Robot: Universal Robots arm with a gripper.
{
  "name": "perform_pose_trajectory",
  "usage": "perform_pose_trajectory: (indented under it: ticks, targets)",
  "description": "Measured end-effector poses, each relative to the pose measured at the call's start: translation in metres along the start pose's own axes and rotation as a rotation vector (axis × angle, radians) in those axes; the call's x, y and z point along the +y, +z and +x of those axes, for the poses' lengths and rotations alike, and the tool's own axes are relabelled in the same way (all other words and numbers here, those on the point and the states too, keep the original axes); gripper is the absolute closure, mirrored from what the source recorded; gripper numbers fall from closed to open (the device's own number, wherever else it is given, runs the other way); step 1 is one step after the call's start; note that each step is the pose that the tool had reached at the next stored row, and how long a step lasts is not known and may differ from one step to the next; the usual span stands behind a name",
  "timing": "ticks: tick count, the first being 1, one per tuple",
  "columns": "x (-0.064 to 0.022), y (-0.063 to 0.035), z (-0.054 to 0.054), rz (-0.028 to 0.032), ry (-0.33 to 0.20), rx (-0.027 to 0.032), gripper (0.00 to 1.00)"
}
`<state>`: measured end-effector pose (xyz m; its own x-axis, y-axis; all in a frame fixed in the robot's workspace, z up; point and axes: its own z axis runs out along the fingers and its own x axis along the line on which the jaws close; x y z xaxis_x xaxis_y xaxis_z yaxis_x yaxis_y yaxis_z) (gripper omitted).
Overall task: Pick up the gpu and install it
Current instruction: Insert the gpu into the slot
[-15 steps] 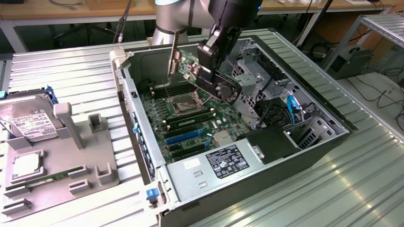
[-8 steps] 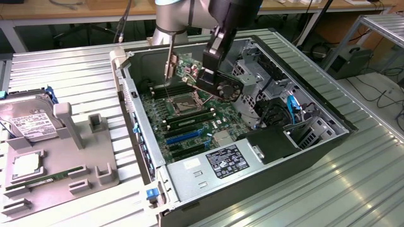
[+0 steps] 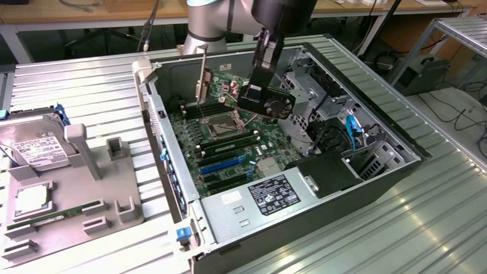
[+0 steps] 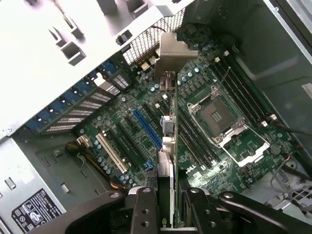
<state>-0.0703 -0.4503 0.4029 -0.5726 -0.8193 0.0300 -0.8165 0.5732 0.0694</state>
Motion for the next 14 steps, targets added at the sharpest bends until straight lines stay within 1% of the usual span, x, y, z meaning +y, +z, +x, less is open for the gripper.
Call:
perform_pose_trajectory:
  ticks: [6, 7, 10, 12, 14]
  targets:
    - [0.0, 0.0, 0.0, 0.0044, -0.109, 0.0035, 0.74]
    - [0.0, 0.0001, 0.0, 0.0058, -0.145, 0.0044, 0.74]
    - [0.0, 0.0, 0.0, 0.0078, -0.193, 0.0049, 0.74]
    - [0.0, 0.0001, 0.0, 0.0086, -0.225, 0.0035, 0.74]
    - [0.0, 0.0, 0.0, 0.0087, -0.25, -0.001, 0.74]
